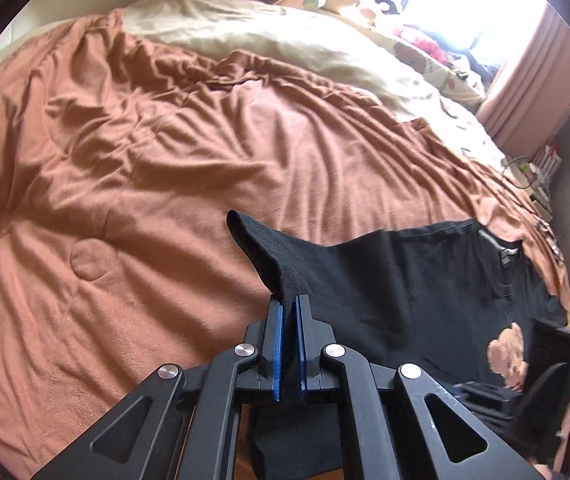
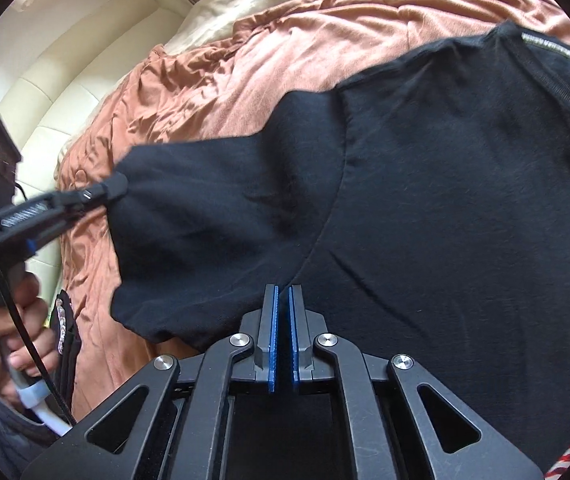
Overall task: Fold small clothes
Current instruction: 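Lift the gripped side with the left gripper, fold it over the body, open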
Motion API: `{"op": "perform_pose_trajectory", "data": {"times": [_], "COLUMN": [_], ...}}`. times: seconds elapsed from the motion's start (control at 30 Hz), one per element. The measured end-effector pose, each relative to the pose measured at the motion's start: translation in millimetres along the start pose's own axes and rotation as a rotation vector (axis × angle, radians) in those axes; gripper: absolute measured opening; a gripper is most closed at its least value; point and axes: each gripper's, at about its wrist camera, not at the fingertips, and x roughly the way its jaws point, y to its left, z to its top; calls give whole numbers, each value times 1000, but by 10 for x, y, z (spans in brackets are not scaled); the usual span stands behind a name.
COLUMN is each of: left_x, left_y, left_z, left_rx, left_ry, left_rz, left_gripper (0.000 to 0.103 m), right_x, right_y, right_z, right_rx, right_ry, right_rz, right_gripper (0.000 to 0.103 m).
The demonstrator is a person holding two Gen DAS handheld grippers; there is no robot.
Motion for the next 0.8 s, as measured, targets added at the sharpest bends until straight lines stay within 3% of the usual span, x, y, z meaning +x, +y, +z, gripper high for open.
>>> {"op": "perform_pose_trajectory", "data": {"times": [0.13, 0.3, 0.37, 0.43, 0.47, 0.8], "left_x": [-149, -306, -346, -373, -379, -286], "left_y": [-237, -491, -608, -728, -790, -1423], "left_z": [56, 92, 106, 108, 103, -10], "left_rx": [40, 60, 73, 80, 88, 165], "left_ry": [-16, -28, -27, -21, -19, 26], "left_rz": [-18, -48, -50, -56, -56, -75], "left_gripper": [6, 6, 6, 6, 6, 6], "right_x": [76, -146, -268, -412, -506, -1080], "right_y": [-9, -129, -190, -251, -303, -633], "right_z": [57, 67, 39, 9, -3, -137], "right_rx": [13, 55, 69, 91, 103, 134], "right_ry": [16, 8, -9, -33, -54, -114], "right_rz": [3, 41, 31, 36, 30, -5], "right_gripper": [2, 6, 23, 50, 53, 53]}}
